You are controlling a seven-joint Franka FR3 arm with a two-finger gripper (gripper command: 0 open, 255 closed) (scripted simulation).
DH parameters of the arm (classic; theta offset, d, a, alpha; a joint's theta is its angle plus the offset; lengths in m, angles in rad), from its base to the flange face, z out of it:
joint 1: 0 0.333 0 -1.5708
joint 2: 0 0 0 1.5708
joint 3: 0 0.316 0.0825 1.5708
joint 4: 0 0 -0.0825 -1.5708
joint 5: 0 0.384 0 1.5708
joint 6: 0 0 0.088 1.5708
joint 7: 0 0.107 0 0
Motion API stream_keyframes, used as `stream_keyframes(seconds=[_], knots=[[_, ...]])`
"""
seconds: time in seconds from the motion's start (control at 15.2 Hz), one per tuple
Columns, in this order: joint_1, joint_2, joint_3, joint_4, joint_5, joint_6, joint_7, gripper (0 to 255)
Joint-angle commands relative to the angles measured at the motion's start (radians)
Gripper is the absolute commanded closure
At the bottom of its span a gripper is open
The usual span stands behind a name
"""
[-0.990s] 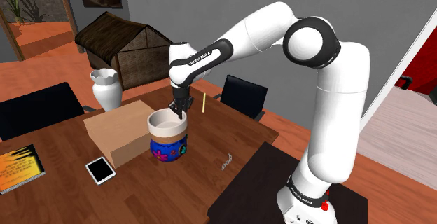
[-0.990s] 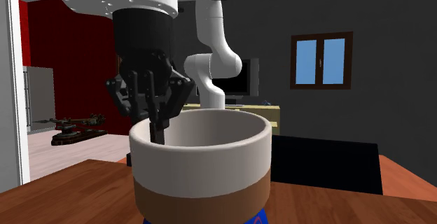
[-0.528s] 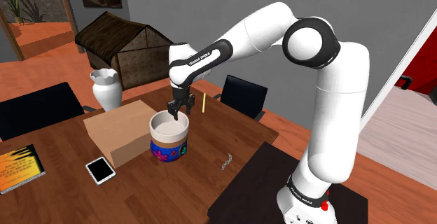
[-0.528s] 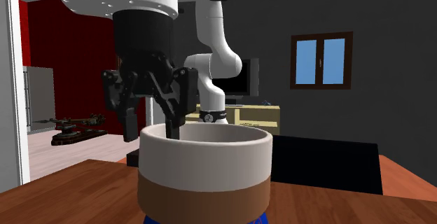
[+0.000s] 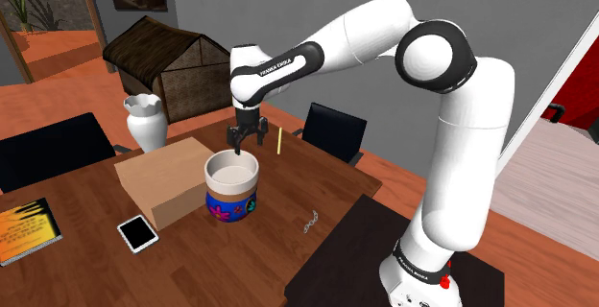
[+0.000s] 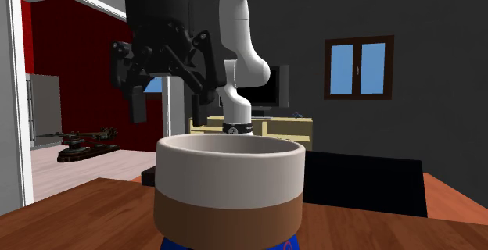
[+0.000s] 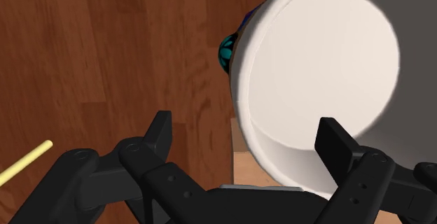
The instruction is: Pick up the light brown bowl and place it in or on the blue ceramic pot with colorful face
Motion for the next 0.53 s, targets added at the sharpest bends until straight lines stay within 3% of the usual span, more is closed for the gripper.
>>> stream_keyframes(seconds=[0.0, 0.46], knots=[[-0.002, -0.01, 0.0, 0.015, 0.001, -0.027, -0.003, 0], [-0.002, -0.01, 0.0, 0.015, 0.001, -0.027, -0.003, 0]])
